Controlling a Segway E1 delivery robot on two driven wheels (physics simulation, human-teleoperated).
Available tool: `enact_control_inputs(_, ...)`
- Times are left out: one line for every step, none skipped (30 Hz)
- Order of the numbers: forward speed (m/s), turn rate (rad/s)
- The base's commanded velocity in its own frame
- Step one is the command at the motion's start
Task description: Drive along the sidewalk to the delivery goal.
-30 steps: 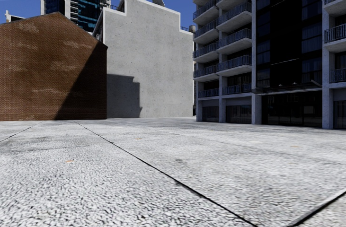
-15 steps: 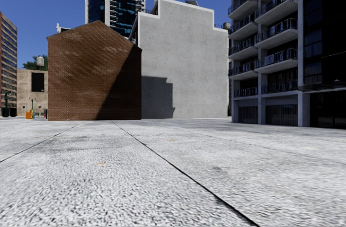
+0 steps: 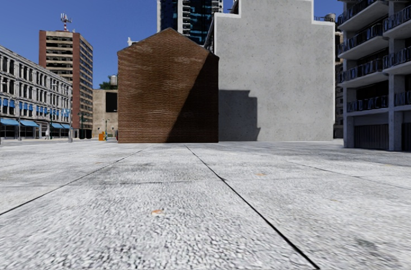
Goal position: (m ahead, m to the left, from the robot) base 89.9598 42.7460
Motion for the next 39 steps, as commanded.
enact_control_inputs(2.00,0.67)
enact_control_inputs(2.00,0.71)
enact_control_inputs(2.00,0.73)
enact_control_inputs(2.00,0.74)
enact_control_inputs(2.00,0.74)
enact_control_inputs(2.00,0.74)
enact_control_inputs(2.00,0.74)
enact_control_inputs(2.00,0.74)
enact_control_inputs(2.00,0.74)
enact_control_inputs(2.00,0.74)
enact_control_inputs(2.00,0.74)
enact_control_inputs(2.00,0.74)
enact_control_inputs(2.00,0.74)
enact_control_inputs(2.00,0.74)
enact_control_inputs(2.00,0.74)
enact_control_inputs(2.00,0.74)
enact_control_inputs(2.00,0.74)
enact_control_inputs(2.00,0.74)
enact_control_inputs(2.00,0.74)
enact_control_inputs(2.00,0.74)
enact_control_inputs(2.00,0.74)
enact_control_inputs(2.00,0.74)
enact_control_inputs(2.00,0.74)
enact_control_inputs(2.00,0.74)
enact_control_inputs(2.00,0.74)
enact_control_inputs(2.00,0.74)
enact_control_inputs(2.00,0.74)
enact_control_inputs(2.00,0.74)
enact_control_inputs(2.00,0.74)
enact_control_inputs(2.00,0.74)
enact_control_inputs(2.00,0.75)
enact_control_inputs(2.00,0.75)
enact_control_inputs(2.00,0.79)
enact_control_inputs(2.00,0.80)
enact_control_inputs(2.00,0.82)
enact_control_inputs(2.00,0.85)
enact_control_inputs(2.00,0.86)
enact_control_inputs(2.00,0.86)
enact_control_inputs(2.00,0.86)
